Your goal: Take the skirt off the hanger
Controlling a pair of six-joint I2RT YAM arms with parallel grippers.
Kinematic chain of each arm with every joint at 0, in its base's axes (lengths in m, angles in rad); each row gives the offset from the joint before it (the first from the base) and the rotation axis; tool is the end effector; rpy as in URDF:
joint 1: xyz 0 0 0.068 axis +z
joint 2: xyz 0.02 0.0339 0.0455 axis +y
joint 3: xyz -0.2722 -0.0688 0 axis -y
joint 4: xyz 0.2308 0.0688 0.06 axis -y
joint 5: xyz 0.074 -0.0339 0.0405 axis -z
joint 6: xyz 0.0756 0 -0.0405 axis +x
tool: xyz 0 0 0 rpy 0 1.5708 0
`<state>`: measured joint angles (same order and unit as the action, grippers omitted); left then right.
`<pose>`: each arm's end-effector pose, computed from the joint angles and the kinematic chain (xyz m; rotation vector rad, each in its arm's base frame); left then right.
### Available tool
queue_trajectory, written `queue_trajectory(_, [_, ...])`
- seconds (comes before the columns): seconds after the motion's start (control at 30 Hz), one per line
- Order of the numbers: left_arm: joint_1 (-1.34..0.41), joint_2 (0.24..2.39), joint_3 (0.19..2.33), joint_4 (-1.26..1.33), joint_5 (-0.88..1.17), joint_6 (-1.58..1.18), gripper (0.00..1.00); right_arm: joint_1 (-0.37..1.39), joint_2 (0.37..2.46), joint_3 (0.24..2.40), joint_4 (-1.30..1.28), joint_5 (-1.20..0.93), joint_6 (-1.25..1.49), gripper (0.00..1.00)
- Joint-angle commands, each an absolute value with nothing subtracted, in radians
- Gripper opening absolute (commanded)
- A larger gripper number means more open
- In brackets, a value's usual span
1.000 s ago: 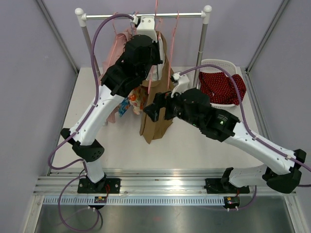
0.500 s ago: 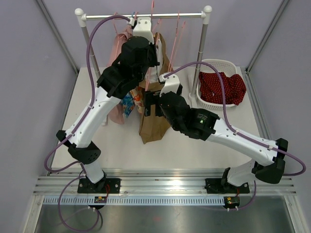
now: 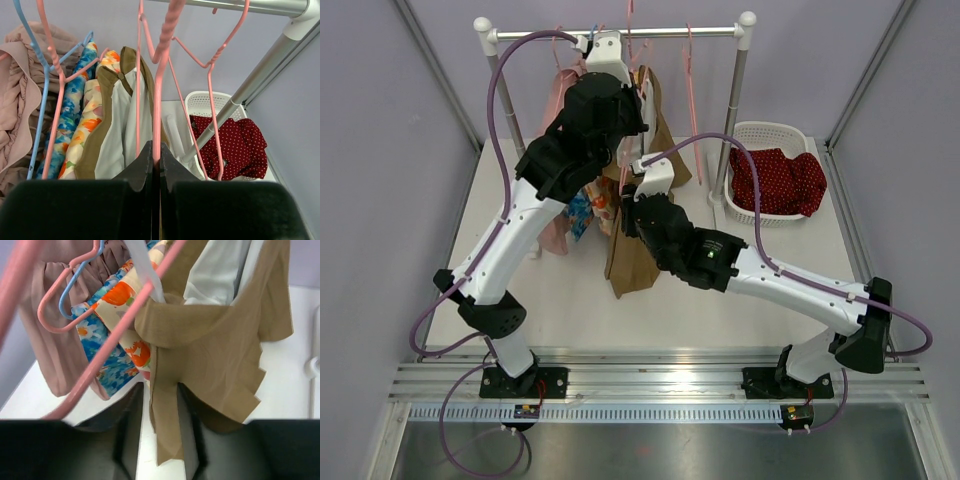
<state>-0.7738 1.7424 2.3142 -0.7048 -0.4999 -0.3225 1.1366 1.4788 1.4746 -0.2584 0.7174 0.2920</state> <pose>0.2880 -0.2307 0.5384 0.0100 1.7030 -0.3958 0.1934 0.2989 0.4096 -0.2530 1.7649 0.3752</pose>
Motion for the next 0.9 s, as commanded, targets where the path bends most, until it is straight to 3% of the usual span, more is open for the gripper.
queue_trajectory(0.0, [-0.776,1.657,2.338,-0.561,-0.479,-0.360,0.00,1.134,1.483,1.465,-0.134,0.779,0.284,0.30])
queue_trajectory(0.1, [-0.776,1.649,2.323,-0.557,-0.477,-0.362,0.00,1.134,1.457,1.453,-0.133,0.775,0.287,0.01])
queue_trajectory(0.13, [-0.776,1.644,2.313,-0.552,-0.476,-0.362,0.00,1.137,1.444,1.447,-0.133,0.772,0.299,0.00])
queue_trajectory(0.37, [-0.790,1.620,2.182,-0.483,-0.538,-0.365,0.00,1.196,1.324,1.486,-0.224,0.746,0.318,0.00])
queue_trajectory(0.63, [-0.807,1.614,2.033,-0.322,-0.719,-0.472,0.00,1.387,1.316,1.597,-0.334,0.775,0.353,0.00])
queue_trajectory(0.8, [-0.836,1.655,2.058,-0.227,-0.796,-0.456,0.00,1.492,1.356,1.655,-0.385,0.867,0.342,0.00])
queue_trajectory(0.87, [-0.839,1.722,2.161,-0.268,-0.833,-0.401,0.00,1.545,1.374,1.710,-0.409,0.918,0.331,0.00])
